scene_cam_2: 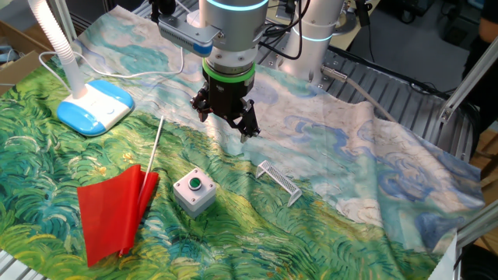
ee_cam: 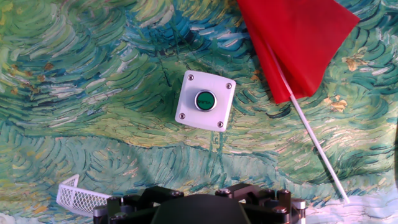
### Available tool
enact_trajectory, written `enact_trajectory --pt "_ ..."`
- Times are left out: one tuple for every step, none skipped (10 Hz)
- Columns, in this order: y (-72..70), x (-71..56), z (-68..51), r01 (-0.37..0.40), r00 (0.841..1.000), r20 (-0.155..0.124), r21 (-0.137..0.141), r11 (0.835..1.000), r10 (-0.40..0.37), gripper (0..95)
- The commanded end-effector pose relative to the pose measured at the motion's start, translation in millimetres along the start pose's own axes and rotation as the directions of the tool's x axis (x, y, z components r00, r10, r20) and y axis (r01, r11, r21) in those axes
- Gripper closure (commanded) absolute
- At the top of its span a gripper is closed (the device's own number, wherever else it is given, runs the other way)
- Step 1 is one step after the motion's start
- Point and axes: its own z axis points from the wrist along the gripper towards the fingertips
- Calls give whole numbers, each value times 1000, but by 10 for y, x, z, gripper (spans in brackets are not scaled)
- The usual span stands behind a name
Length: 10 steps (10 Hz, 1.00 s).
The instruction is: Wave the flag
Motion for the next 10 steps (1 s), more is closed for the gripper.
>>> enact_trajectory --pt "-1 0 0 0 1000 0 0 1000 0 0" --pt "-1 0 0 13 1000 2 22 1000 -13 950" --pt "-1 0 0 13 1000 2 21 1000 -13 950" --pt "-1 0 0 14 1000 0 20 1000 -14 950" --pt "-1 0 0 14 1000 2 31 999 -14 950" --pt "-1 0 0 18 1000 2 31 999 -18 950" --pt "-1 0 0 22 1000 2 29 999 -22 950" --pt "-1 1 0 23 1000 3 27 999 -23 950" --pt "-1 1 0 20 1000 9 24 999 -20 950" --pt "-1 0 1 18 1000 12 22 1000 -18 950"
